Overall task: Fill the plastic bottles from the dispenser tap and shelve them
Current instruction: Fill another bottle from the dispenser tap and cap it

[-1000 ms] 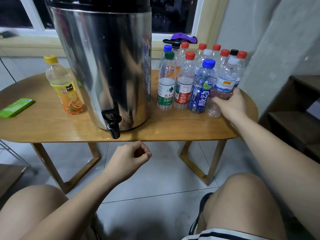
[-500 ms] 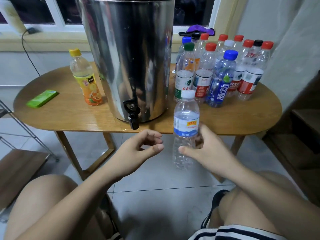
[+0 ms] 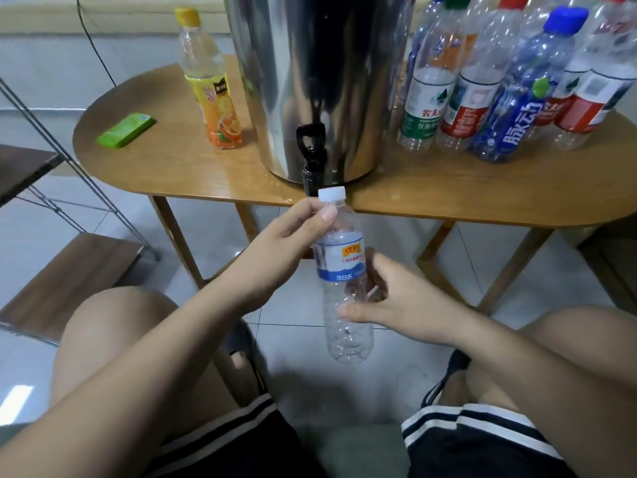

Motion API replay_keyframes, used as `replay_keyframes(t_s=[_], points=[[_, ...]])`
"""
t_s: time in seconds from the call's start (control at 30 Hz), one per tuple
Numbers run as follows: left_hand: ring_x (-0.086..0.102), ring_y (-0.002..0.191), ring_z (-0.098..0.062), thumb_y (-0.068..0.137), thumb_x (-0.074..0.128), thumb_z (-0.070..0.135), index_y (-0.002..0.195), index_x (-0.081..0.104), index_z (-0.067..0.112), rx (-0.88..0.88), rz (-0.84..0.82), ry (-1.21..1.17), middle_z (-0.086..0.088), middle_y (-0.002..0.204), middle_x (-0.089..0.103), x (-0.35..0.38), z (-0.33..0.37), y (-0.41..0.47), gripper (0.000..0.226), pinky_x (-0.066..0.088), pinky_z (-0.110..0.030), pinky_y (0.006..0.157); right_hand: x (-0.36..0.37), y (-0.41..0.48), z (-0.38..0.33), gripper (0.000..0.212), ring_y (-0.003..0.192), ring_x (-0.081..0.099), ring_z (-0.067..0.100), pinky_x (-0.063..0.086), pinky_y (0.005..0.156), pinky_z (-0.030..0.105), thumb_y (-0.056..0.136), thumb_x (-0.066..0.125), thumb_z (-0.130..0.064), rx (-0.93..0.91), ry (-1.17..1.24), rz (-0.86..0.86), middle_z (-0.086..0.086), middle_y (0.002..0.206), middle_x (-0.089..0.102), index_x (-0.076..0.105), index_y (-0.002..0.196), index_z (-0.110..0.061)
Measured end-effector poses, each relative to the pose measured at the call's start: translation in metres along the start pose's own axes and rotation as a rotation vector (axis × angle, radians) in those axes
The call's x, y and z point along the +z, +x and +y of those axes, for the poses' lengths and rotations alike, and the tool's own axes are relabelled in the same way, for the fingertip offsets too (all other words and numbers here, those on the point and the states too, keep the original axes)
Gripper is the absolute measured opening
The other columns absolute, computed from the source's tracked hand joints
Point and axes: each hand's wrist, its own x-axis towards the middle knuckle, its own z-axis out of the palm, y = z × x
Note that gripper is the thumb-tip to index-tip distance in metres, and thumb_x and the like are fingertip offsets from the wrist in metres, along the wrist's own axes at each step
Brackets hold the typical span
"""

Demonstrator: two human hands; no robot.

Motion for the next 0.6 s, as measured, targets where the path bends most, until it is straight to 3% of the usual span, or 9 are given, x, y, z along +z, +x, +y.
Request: replay_keyframes(t_s=[0.1, 0.23, 0.33, 0.47, 0.6], points=[[0.066, 0.13, -0.035, 0.112, 0.054, 0.045, 0.136, 0.066, 0.014, 0.007, 0.026, -0.028, -0.012, 0.131, 0.073, 0.001, 0.001, 0.001, 0.041, 0.046, -0.062, 0.12, -0.001, 0.001, 0.0, 0.066, 0.112, 0.071, 0.017, 0.059, 0.099, 0.051, 0.08, 0.086, -0.062, -0.009, 0.017, -0.002, -0.007, 0.125, 0.073, 0.059, 0.134, -0.035], [0.065, 0.13, -0.039, 0.114, 0.053, 0.035, 0.138, 0.065, 0.008, -0.006, 0.031, -0.047, -0.017, 0.131, 0.072, 0.003, 0.001, 0.004, 0.038, 0.045, -0.063, 0.119, -0.001, 0.0, -0.003, 0.063, 0.12, 0.071, 0.015, 0.058, 0.106, 0.052, 0.086, 0.085, -0.059, -0.031, 0.161, 0.011, -0.008, 0.131, 0.074, 0.059, 0.137, -0.033], [0.068, 0.129, -0.034, 0.113, 0.055, 0.029, 0.137, 0.066, 0.009, 0.0, -0.001, -0.045, -0.012, 0.131, 0.074, 0.001, 0.001, 0.006, 0.033, 0.05, -0.056, 0.118, 0.001, -0.002, -0.002, 0.061, 0.121, 0.072, 0.013, 0.057, 0.108, 0.049, 0.087, 0.088, -0.051, -0.04, 0.173, 0.009, -0.01, 0.131, 0.074, 0.059, 0.137, -0.033], [0.069, 0.131, -0.023, 0.105, 0.067, 0.009, 0.14, 0.068, 0.01, 0.044, -0.027, -0.066, -0.005, 0.133, 0.077, -0.008, 0.001, 0.007, 0.036, 0.057, -0.034, 0.107, 0.0, -0.002, 0.006, 0.06, 0.111, 0.073, 0.011, 0.061, 0.1, 0.046, 0.084, 0.093, -0.046, -0.014, 0.023, -0.019, -0.013, 0.124, 0.075, 0.059, 0.133, -0.039], [0.07, 0.13, -0.024, 0.101, 0.074, 0.014, 0.13, 0.077, 0.009, 0.072, -0.006, -0.029, -0.004, 0.128, 0.079, -0.019, -0.001, 0.009, 0.03, 0.054, -0.032, 0.109, -0.006, -0.001, 0.01, 0.051, 0.094, 0.069, 0.004, 0.058, 0.082, 0.029, 0.081, 0.093, -0.051, -0.012, -0.105, -0.008, -0.018, 0.112, 0.074, 0.06, 0.12, -0.044]])
